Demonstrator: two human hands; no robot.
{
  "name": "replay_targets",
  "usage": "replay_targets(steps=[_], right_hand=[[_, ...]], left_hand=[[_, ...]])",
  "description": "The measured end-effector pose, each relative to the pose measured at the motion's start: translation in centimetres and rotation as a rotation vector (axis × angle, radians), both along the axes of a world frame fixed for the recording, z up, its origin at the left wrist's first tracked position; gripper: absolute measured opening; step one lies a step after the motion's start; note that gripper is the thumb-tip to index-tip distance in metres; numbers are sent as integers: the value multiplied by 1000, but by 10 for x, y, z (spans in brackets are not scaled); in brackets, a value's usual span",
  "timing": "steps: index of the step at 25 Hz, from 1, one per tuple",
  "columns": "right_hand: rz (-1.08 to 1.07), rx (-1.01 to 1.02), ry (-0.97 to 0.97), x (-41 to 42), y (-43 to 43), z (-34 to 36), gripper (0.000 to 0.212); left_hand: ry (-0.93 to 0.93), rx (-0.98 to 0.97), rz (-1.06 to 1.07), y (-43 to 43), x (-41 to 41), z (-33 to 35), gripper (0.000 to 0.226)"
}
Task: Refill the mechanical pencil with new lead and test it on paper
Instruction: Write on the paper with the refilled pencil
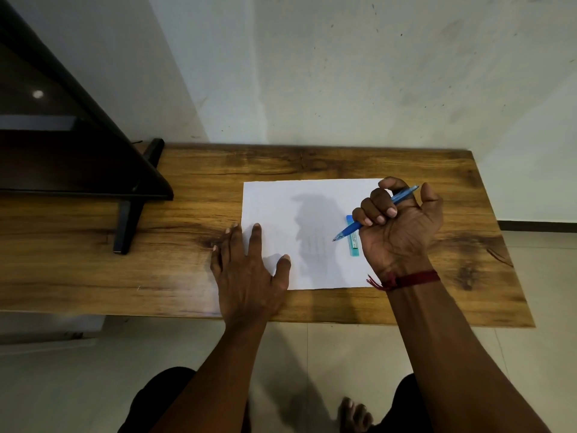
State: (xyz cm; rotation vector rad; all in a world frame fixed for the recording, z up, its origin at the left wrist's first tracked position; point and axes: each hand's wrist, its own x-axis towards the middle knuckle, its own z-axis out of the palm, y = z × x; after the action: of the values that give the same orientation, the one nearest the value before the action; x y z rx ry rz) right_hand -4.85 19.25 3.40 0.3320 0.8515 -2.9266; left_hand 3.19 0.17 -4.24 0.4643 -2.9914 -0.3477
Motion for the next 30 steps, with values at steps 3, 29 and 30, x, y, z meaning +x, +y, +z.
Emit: replay_targets(steps=[3, 29, 30], right_hand=[[-14, 45, -31, -2, 0, 0, 49], [58, 189, -110, 10, -9, -4, 34], [69, 222, -122, 12, -10, -3, 34]], left_hand=[[11, 3, -3, 0, 0, 0, 77], [6, 31, -18, -1, 1, -4, 77], [-2, 32, -23, 0, 3, -3, 78]])
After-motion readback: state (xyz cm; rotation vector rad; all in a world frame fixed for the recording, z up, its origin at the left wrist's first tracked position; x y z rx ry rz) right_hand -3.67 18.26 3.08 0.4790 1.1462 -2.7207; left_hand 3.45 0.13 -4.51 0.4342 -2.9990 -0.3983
